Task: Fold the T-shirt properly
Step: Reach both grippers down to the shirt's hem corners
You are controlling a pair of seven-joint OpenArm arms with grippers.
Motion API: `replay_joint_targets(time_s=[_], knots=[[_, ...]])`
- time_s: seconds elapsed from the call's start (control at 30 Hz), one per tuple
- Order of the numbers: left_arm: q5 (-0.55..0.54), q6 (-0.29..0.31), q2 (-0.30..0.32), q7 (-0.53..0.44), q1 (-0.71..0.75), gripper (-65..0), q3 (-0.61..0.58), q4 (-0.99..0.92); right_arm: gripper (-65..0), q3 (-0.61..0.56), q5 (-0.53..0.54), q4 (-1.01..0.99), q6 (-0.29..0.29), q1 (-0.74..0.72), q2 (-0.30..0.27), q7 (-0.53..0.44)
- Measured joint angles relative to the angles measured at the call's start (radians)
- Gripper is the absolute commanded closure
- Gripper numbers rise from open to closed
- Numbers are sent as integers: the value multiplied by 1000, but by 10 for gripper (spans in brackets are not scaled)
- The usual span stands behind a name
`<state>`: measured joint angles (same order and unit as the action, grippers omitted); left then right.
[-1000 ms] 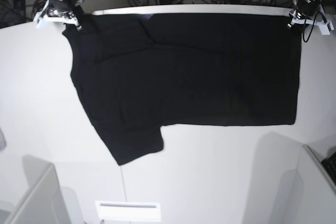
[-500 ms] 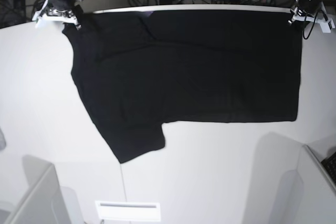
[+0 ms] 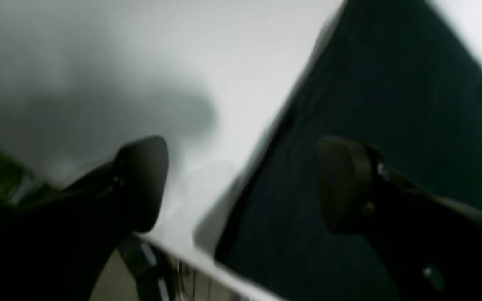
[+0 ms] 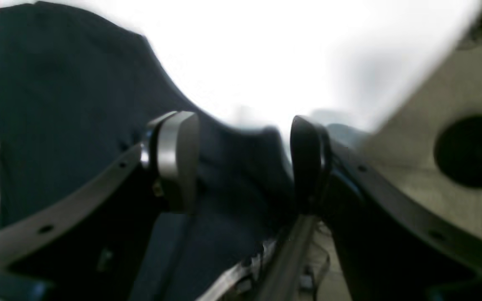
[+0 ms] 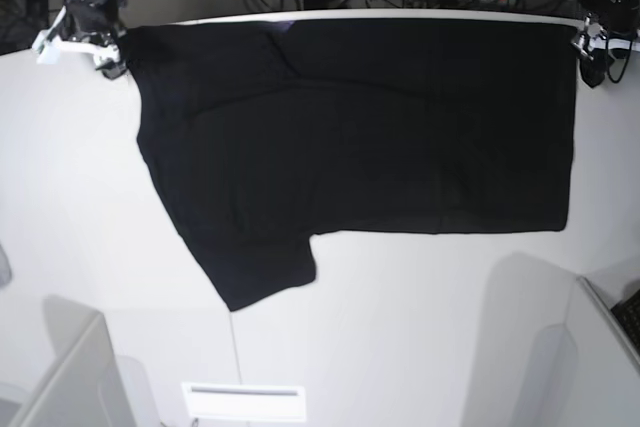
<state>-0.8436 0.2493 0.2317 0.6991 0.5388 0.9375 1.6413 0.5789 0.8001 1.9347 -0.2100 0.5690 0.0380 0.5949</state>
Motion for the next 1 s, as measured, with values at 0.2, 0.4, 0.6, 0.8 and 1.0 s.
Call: replay_joint_targets(time_s=[0.2, 0.4, 0.6, 0.8, 1.0], knots=[[15, -2, 82, -10, -114, -525, -2, 0, -314, 0, 1, -43, 5, -157, -102, 73], [330, 6, 85, -2, -311, -525, -2, -1, -315, -15, -8, -198, 9, -343, -167, 140], [499, 17, 97, -7, -445, -525, -130, -13, -315, -200, -9, -390, 10, -495, -274, 73], [525, 14, 130, -11, -554, -525, -248, -76, -315, -359, -5, -560, 9, -628, -322, 14], [529, 12, 134, -6, -640, -530, -310, -193, -315, -460, -7, -721, 10, -780, -329, 9]])
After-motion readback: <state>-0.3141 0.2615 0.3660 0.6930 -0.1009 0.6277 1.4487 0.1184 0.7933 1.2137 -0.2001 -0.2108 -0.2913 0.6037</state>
